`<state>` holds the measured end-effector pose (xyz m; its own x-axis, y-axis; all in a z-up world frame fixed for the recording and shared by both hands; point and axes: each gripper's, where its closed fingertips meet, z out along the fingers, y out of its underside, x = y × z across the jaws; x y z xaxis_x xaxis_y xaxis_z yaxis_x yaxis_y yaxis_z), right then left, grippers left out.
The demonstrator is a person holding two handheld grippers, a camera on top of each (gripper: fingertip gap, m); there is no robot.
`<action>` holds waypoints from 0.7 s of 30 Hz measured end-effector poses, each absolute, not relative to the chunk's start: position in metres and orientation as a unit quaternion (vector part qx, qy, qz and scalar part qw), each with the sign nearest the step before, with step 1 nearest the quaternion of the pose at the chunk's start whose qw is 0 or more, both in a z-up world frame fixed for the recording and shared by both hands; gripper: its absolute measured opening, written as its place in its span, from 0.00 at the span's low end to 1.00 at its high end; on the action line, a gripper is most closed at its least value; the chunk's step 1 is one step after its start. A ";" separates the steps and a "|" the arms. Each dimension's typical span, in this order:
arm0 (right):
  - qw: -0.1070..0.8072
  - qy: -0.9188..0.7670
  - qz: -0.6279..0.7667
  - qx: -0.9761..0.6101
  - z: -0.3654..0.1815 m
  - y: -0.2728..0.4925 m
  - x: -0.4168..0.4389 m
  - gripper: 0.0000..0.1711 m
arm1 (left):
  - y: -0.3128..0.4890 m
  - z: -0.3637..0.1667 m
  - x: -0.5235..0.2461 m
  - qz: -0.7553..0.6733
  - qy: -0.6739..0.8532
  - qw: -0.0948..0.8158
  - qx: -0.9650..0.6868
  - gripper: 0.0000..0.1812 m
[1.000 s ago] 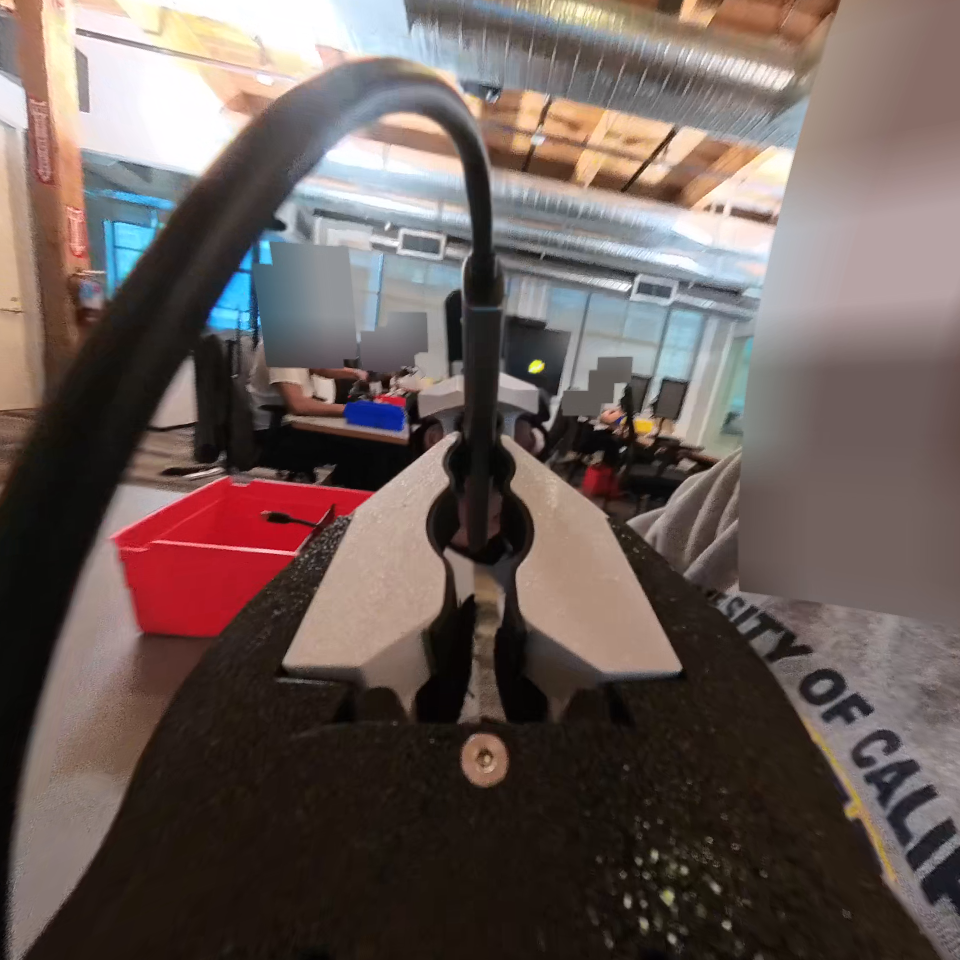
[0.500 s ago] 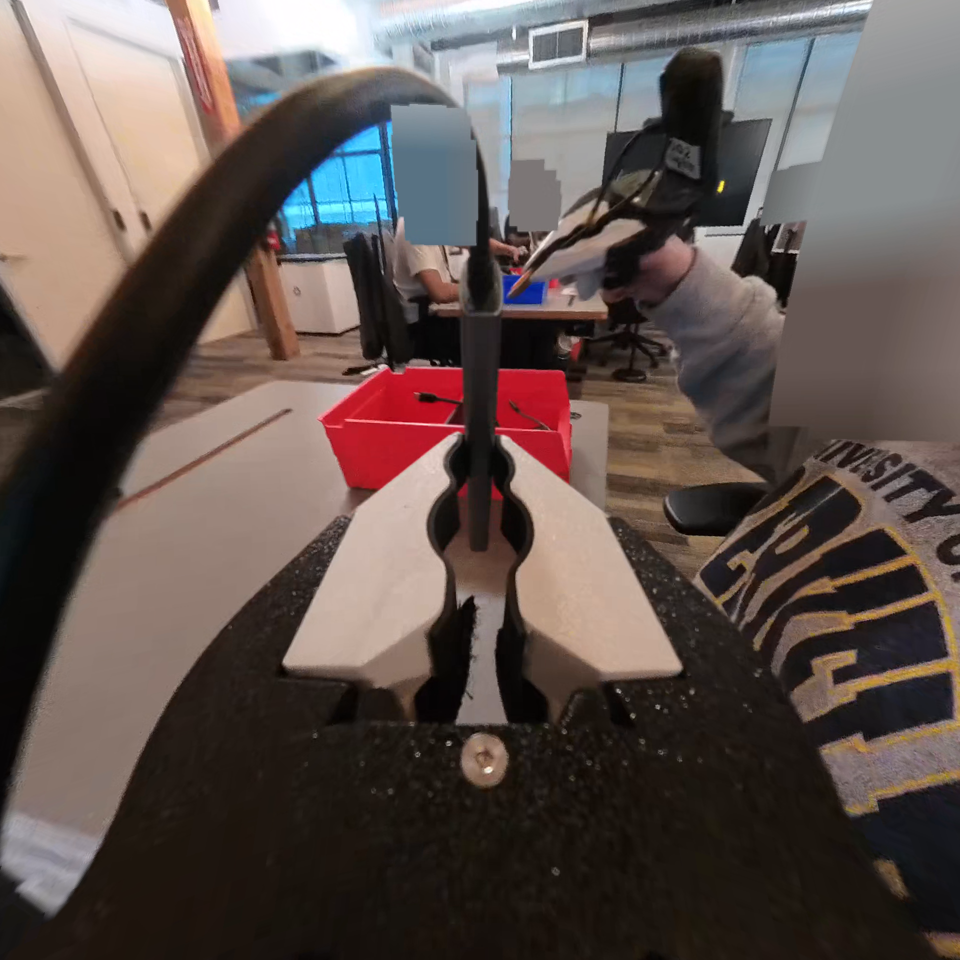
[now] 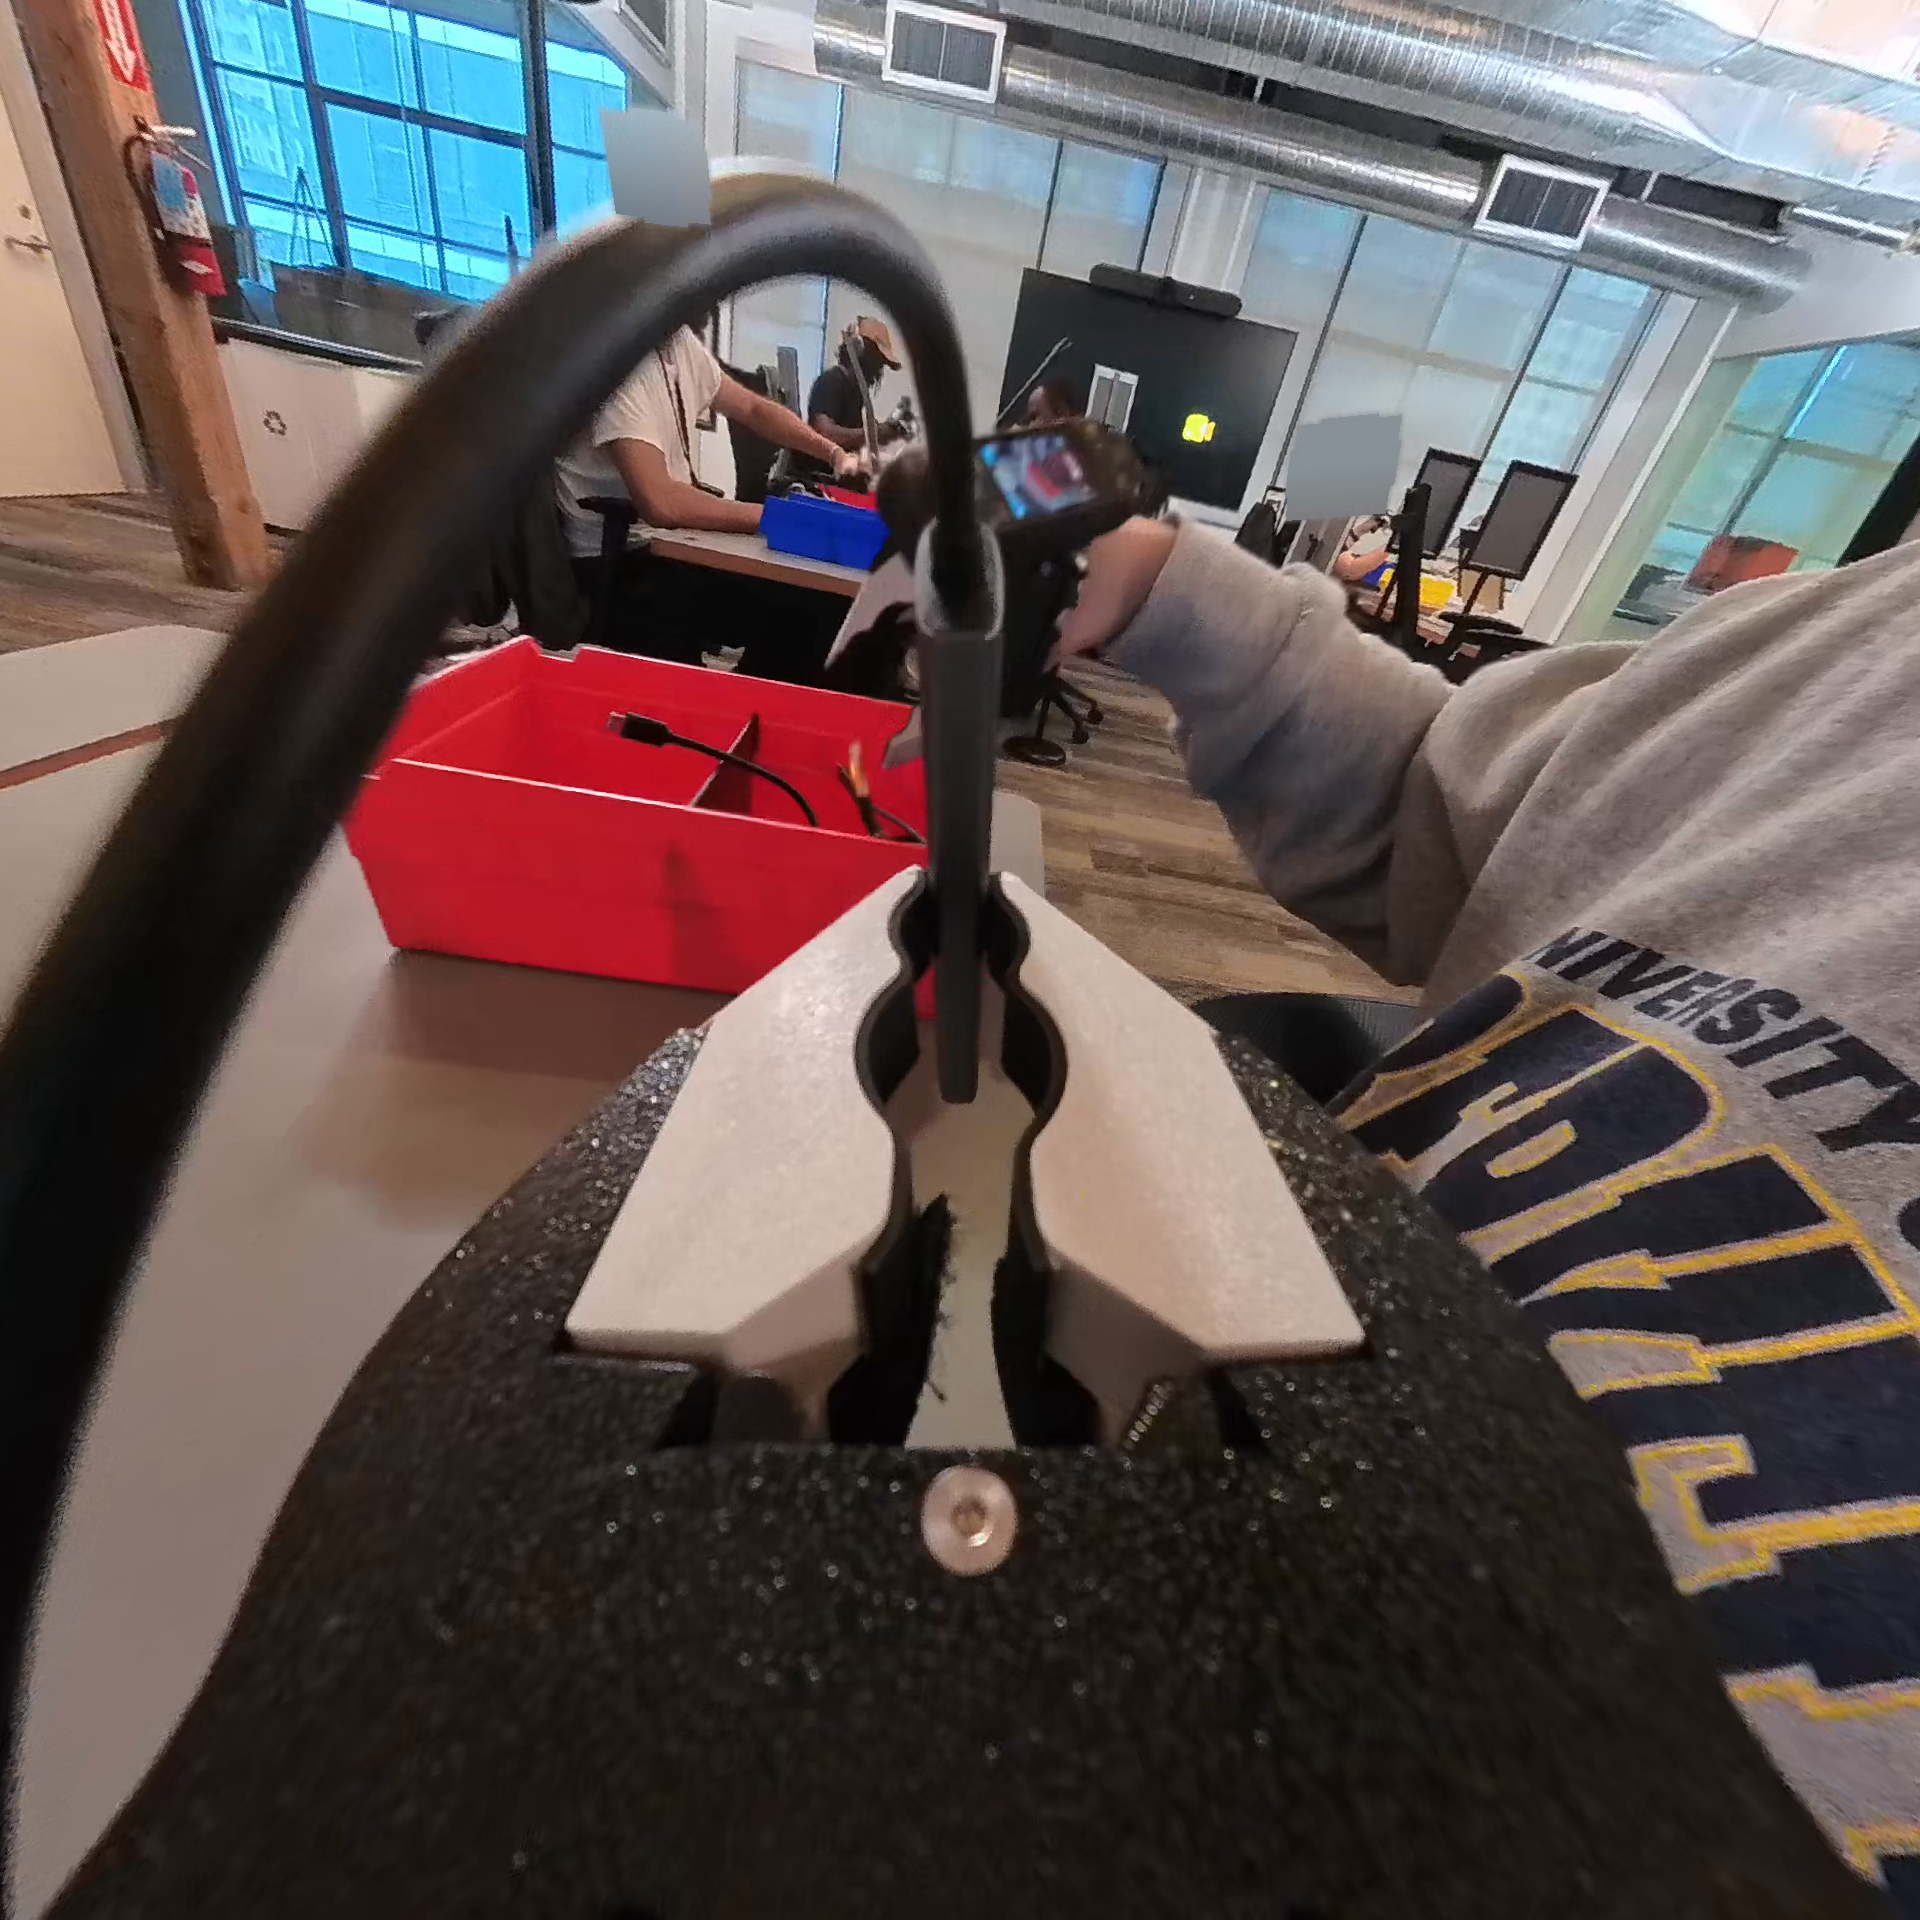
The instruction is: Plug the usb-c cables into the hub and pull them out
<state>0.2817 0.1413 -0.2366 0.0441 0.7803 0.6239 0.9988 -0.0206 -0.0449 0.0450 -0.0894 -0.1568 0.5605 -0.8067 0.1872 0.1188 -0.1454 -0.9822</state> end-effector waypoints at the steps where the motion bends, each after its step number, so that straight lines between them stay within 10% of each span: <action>1: 0.265 -0.643 -0.210 -0.687 -0.226 0.143 0.282 0.36 | -0.087 -0.158 0.044 -0.384 0.261 0.600 -0.651 0.04; 10: 0.411 -0.681 0.192 -0.575 -0.135 0.014 0.150 0.29 | -0.073 -0.177 0.078 -0.346 0.321 0.573 -0.670 0.04; 21: 0.317 -0.793 0.333 -0.399 -0.143 -0.113 0.082 0.05 | -0.079 -0.200 0.118 -0.204 0.453 0.544 -0.676 0.04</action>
